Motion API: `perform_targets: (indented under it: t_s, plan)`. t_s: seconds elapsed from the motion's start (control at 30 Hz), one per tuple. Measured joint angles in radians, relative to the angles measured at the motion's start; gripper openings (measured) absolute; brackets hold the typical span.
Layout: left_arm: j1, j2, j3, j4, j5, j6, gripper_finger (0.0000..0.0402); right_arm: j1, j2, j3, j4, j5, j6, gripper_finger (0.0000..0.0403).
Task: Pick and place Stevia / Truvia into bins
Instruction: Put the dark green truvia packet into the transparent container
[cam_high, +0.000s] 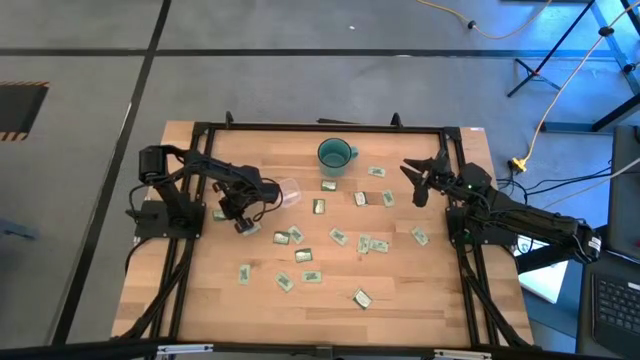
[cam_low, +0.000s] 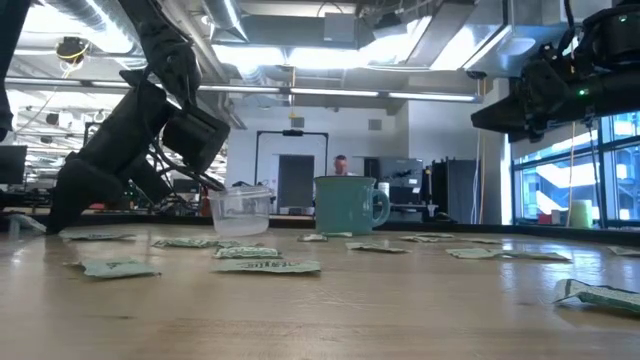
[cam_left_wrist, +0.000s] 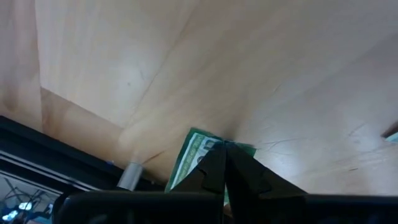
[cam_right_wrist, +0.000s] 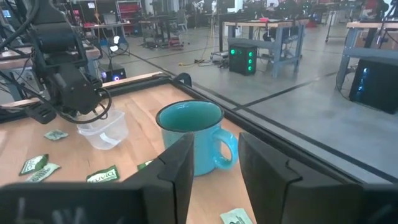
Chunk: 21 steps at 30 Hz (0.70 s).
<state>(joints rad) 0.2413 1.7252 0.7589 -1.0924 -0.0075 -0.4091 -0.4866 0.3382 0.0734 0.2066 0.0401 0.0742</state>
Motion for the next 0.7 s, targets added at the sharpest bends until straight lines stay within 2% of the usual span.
perform_targets:
  t_s: [0.23, 0.4, 0.7]
  plan:
    - [0.000, 0.000, 0.013, -0.009, -0.011, 0.011, 0.0002, 0.000, 0.000, 0.000, -0.002, 0.000, -0.001, 0.0129]
    - [0.000, 0.004, 0.056, -0.016, -0.074, 0.021, 0.0002, 0.000, 0.000, 0.000, -0.003, 0.000, -0.002, 0.0129]
    - [0.000, 0.004, 0.111, -0.026, -0.063, 0.079, 0.0002, 0.000, 0.000, 0.000, -0.011, 0.000, -0.004, 0.0129]
